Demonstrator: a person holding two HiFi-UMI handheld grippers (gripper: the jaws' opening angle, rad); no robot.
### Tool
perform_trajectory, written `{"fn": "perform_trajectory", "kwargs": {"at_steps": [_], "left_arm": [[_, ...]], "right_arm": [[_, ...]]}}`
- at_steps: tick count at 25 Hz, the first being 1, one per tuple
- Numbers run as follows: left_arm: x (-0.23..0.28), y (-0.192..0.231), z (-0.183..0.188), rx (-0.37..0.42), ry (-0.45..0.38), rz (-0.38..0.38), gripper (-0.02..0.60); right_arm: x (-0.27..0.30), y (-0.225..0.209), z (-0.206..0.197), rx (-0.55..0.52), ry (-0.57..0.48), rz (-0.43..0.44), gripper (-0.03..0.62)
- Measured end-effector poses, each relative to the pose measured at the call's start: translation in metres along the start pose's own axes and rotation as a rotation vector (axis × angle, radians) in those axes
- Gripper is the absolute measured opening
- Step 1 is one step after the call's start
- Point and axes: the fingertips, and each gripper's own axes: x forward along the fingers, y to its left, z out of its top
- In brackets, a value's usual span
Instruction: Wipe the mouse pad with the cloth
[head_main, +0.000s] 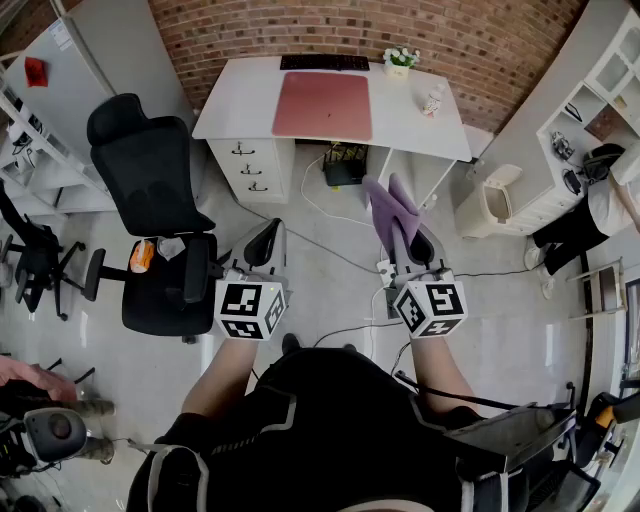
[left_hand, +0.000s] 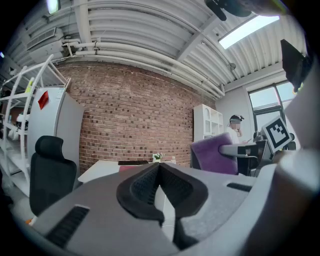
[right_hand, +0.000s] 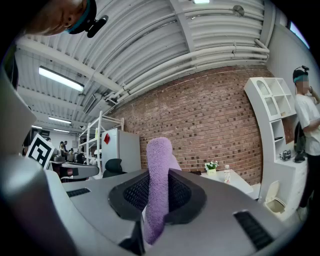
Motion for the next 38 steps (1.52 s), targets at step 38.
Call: {"fn": "perform_trajectory", "kwargs": {"at_steps": [38], "left_arm": [[0.000, 0.086, -0.017, -0.028, 0.005, -0.098, 0.002]], "right_arm": [[0.061, 0.050, -0.010, 0.024, -0.014, -0.027, 0.058]]}}
